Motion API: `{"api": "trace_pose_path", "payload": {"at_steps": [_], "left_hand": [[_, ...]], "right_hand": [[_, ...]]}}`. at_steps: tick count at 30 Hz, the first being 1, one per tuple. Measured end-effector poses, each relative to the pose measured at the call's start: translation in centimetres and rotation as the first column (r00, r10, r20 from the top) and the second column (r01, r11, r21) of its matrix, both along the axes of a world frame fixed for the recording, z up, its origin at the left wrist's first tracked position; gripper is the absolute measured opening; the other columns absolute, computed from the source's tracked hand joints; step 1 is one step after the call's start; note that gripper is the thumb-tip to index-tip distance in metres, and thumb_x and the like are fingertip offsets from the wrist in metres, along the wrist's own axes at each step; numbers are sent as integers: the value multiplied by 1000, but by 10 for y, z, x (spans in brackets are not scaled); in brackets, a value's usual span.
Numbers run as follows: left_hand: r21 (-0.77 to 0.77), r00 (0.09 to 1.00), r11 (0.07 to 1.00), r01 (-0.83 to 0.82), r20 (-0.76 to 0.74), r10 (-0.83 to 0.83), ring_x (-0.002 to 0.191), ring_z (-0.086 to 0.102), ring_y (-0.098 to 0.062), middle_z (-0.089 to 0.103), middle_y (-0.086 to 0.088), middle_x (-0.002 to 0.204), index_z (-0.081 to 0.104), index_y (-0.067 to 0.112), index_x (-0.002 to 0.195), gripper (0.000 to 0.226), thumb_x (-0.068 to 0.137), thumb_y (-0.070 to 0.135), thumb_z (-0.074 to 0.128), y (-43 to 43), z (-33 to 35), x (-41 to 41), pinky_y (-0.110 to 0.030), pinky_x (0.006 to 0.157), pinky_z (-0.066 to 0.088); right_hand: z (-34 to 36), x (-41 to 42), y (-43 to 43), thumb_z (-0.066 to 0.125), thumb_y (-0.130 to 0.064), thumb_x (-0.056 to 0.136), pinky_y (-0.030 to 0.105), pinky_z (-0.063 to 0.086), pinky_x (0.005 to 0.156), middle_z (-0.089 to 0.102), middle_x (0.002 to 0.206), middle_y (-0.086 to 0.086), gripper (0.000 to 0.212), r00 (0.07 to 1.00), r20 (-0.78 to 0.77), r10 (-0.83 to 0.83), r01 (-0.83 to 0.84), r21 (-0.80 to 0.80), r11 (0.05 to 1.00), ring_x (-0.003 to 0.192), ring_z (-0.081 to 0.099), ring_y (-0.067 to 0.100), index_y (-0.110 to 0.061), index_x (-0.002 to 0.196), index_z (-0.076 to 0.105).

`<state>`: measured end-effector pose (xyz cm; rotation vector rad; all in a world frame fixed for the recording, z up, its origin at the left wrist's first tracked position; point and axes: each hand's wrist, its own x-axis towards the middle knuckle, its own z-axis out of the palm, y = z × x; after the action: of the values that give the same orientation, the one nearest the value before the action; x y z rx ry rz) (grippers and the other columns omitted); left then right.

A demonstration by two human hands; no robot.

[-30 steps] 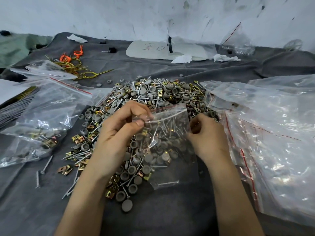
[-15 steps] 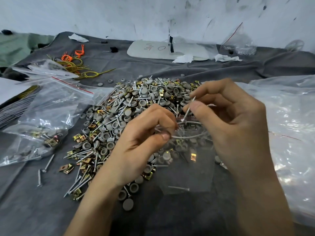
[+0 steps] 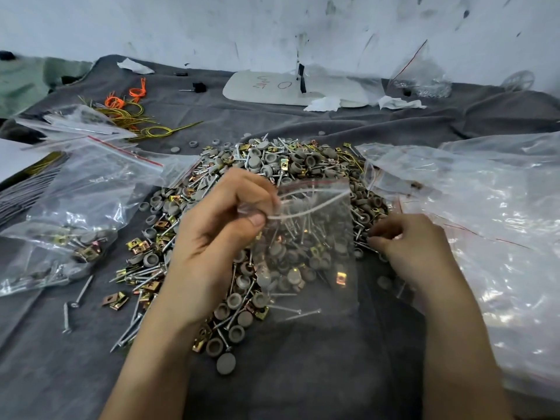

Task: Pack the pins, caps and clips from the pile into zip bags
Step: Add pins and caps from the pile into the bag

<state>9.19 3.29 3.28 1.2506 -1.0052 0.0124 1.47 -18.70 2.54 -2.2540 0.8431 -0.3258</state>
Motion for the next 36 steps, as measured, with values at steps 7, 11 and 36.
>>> {"api": "trace_pose_path", "payload": {"at_steps": [7, 11, 36], "left_hand": [[-21, 998, 998, -64, -21, 63, 91, 50, -17, 59, 9, 95, 65, 37, 90, 31, 83, 14, 47, 4, -4, 9, -34, 79, 37], [-11, 997, 997, -76, -20, 75, 91, 50, -18, 59, 8, 95, 65, 38, 90, 31, 83, 14, 47, 4, -5, 10, -34, 79, 36], [81, 1000, 997, 0, 7, -1, 89, 50, -20, 59, 12, 98, 64, 39, 91, 28, 86, 16, 48, 1, 3, -2, -31, 77, 39]], "right_hand": [[-6, 6, 3, 75, -12, 79, 22, 42, 46, 66, 66, -1, 18, 989, -144, -21, 16, -40, 999, 32, 57, 15, -21, 68, 64], [-6, 3, 5, 72, -8, 81, 34, 55, 60, 67, 83, 1, 22, 987, -157, 20, -33, -83, 996, 51, 65, 23, -26, 72, 62], [14, -8, 5, 66, -14, 88, 4, 43, 53, 65, 88, -7, 15, 957, 289, 32, -27, -22, 999, 71, 61, -3, -27, 84, 64]]}}
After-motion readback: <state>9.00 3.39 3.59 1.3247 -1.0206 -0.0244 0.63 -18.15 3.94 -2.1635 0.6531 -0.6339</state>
